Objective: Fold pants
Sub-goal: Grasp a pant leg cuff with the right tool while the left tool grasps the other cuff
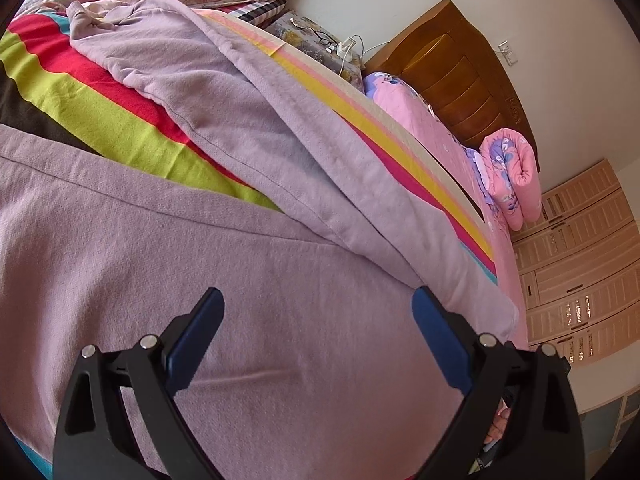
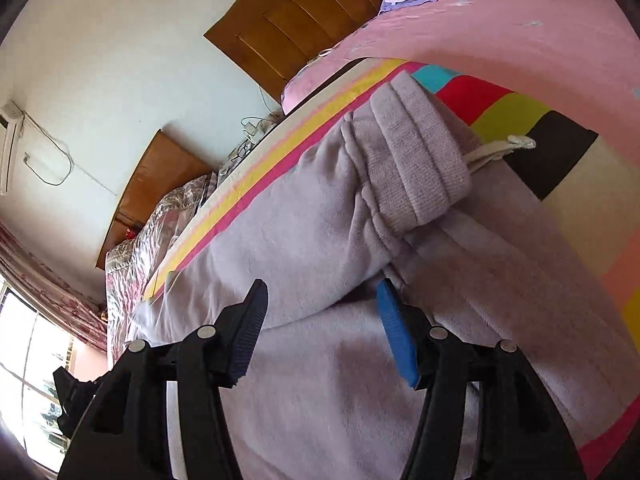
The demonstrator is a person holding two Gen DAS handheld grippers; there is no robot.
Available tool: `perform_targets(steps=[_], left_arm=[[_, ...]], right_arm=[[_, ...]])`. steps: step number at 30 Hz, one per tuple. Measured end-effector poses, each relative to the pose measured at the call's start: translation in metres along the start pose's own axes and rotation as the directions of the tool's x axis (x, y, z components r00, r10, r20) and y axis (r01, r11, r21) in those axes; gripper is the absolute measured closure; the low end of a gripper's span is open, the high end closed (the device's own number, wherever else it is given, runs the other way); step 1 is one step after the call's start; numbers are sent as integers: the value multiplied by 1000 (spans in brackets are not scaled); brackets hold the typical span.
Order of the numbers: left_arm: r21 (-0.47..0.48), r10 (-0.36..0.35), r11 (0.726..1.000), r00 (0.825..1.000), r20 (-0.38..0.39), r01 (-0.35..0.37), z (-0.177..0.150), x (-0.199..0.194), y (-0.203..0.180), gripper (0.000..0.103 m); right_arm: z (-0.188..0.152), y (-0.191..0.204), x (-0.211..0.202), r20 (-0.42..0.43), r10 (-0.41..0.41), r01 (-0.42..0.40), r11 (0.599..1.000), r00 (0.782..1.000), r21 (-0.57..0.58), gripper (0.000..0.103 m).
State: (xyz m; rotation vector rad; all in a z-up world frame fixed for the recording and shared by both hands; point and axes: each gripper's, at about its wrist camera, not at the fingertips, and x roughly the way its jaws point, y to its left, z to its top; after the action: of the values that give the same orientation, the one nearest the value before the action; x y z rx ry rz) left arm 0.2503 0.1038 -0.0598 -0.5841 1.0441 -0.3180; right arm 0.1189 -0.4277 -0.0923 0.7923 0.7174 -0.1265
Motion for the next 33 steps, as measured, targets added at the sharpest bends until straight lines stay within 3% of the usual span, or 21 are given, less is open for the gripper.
perform_targets(steps=[2, 3, 4, 8, 12, 15, 18, 20, 22, 23, 24, 26, 29, 31, 33], left_arm=[[-10, -8, 1000, 1000, 2, 8, 7, 2, 2, 8], [-18, -15, 1000, 1000, 1, 15, 12, 3, 3, 8], [-30, -22, 999, 1000, -1, 21, 15, 4, 6, 8], [-94, -80, 992, 997, -8, 78, 47, 14, 5, 8], [-178, -130, 976, 991, -4, 128, 89, 27, 1, 9], [-178, -52, 983, 997, -54, 41, 112, 46, -5, 13], [-182, -21, 983, 995, -101, 2, 128, 69, -3, 23], [-201, 23, 978, 992, -128, -49, 135, 85, 6, 33], [-224, 22, 973, 990, -137, -52, 142, 98, 14, 44], [-221, 29, 974, 992, -123, -56, 146, 98, 16, 77], [-216, 36, 974, 992, -124, -62, 151, 99, 17, 92], [-206, 9, 978, 996, -83, -26, 157, 85, 14, 98], [-74, -12, 997, 998, 60, 16, 156, 24, -16, 98], [38, -59, 998, 987, 150, 54, 134, -31, -37, 98], [146, -96, 987, 971, 219, 64, 90, -84, -46, 98]], right_arm=[[7, -3, 11, -20, -5, 6, 999, 1000, 45, 54], [9, -2, 15, -24, -7, 8, 999, 1000, 47, 81], [10, -1, 16, -23, -6, 6, 1000, 1000, 30, 90], [16, 12, -4, 59, 38, -37, 999, 998, -11, 93], [30, 23, -12, 83, 66, -62, 997, 994, -40, 93], [36, 24, -14, 80, 86, -83, 996, 993, -34, 93], [38, 26, -13, 73, 98, -96, 995, 993, -27, 93], [38, 24, -14, 69, 104, -103, 994, 992, -24, 93], [40, 24, -13, 65, 102, -101, 995, 993, -24, 93], [41, 23, -12, 62, 101, -100, 995, 993, -23, 93], [43, 25, -11, 59, 99, -98, 995, 993, -21, 93], [52, 29, -8, 49, 101, -99, 995, 994, -27, 93], [75, 40, -6, 30, 134, -133, 991, 991, -23, 93], [87, 45, -18, 31, 188, -188, 982, 982, -17, 93], [86, 49, -45, 38, 237, -234, 969, 971, -75, 93]])
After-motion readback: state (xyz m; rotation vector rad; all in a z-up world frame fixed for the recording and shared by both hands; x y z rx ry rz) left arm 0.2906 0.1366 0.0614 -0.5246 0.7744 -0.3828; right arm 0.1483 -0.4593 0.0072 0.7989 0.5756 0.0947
